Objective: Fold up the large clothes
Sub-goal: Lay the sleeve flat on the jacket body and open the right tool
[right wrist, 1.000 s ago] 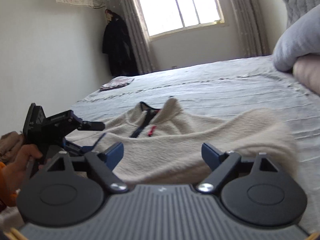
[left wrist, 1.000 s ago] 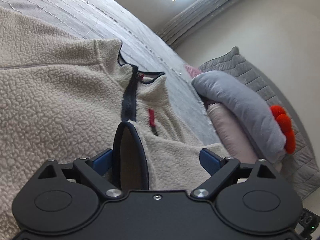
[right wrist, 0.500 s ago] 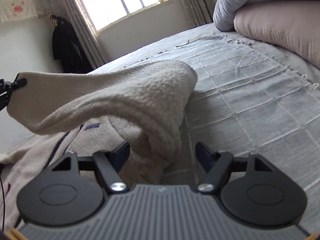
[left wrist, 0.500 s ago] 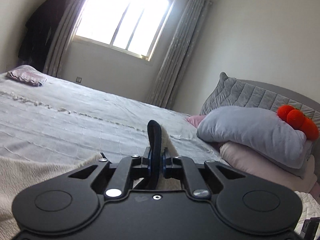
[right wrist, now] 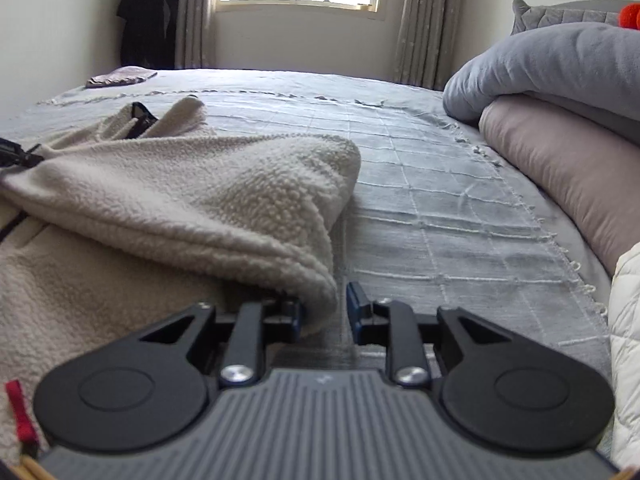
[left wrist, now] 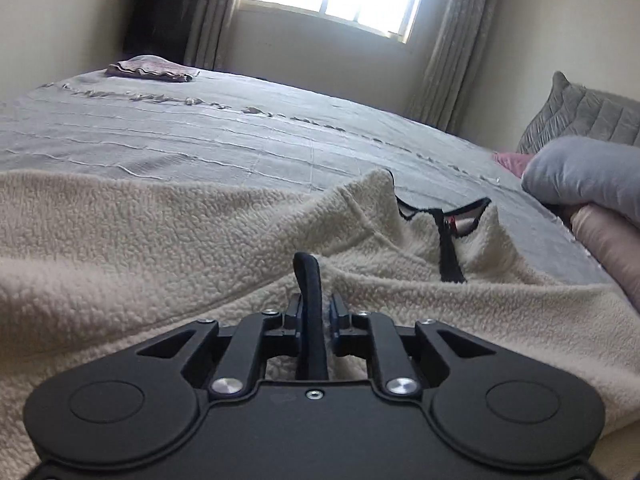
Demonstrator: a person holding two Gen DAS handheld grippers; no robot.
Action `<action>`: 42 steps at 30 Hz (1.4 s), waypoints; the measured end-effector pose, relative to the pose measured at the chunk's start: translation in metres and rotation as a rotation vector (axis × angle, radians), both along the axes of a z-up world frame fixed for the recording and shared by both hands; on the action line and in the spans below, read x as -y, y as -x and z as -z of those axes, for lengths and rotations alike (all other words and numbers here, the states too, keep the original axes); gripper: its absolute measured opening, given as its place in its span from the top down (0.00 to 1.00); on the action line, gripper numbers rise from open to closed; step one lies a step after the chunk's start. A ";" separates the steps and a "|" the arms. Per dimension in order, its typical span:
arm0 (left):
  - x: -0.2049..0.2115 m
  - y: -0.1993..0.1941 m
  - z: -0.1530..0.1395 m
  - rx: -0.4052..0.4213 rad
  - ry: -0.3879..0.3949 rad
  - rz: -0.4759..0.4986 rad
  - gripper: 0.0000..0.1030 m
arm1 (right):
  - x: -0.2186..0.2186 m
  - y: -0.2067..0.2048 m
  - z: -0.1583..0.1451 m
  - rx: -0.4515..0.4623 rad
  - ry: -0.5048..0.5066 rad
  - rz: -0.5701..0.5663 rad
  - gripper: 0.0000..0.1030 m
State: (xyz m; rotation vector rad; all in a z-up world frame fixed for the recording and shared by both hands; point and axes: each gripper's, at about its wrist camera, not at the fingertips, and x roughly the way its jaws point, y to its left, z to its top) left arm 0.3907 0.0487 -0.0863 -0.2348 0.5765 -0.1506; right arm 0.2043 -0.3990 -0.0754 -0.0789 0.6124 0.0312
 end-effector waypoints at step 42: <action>0.038 0.037 -0.003 0.039 -0.138 0.191 0.48 | 0.001 -0.005 -0.009 0.016 -0.314 -0.067 0.61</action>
